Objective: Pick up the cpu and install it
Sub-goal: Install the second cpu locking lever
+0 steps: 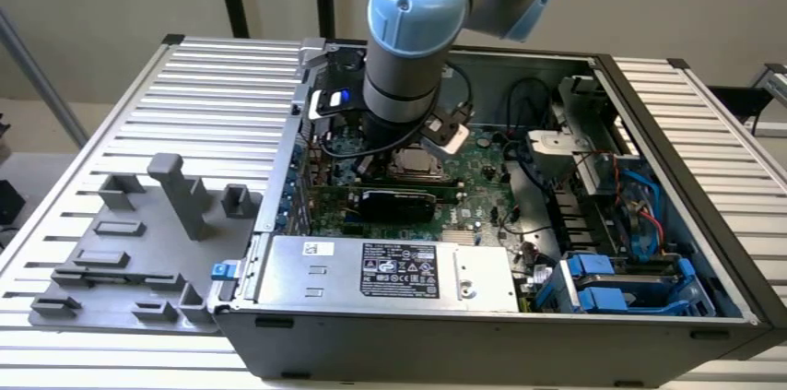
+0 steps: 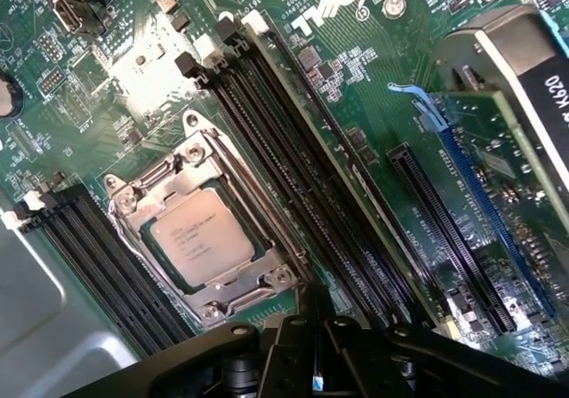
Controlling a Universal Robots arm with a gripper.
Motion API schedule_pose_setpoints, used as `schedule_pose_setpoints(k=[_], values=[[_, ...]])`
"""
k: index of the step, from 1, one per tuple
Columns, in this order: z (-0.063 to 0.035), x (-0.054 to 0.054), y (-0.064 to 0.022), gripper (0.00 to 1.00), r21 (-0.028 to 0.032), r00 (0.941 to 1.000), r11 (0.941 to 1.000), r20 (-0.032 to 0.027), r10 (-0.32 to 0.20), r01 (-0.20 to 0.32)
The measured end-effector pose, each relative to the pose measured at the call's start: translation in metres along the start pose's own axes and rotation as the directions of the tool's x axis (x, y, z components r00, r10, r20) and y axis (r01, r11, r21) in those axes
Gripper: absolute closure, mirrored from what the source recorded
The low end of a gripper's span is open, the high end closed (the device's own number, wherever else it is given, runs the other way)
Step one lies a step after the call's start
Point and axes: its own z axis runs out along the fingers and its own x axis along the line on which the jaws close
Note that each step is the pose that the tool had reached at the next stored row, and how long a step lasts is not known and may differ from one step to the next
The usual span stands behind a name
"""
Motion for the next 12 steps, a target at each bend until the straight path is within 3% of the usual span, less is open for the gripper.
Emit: schedule_pose_setpoints(k=[3,7,10,12], values=[[0.0016,0.0007,-0.0011,0.88,-0.0072,1.0000,1.0000,0.0043,-0.001,0.001],[0.0028,0.0009,-0.0019,0.88,-0.0206,0.9999,0.9998,0.0172,-0.001,0.001],[0.0029,0.0009,-0.0020,0.88,-0.0260,0.9997,0.9997,0.0248,0.000,0.000],[0.0023,0.0010,-0.0021,0.88,-0.0275,0.9996,0.9996,0.0269,0.000,0.000]])
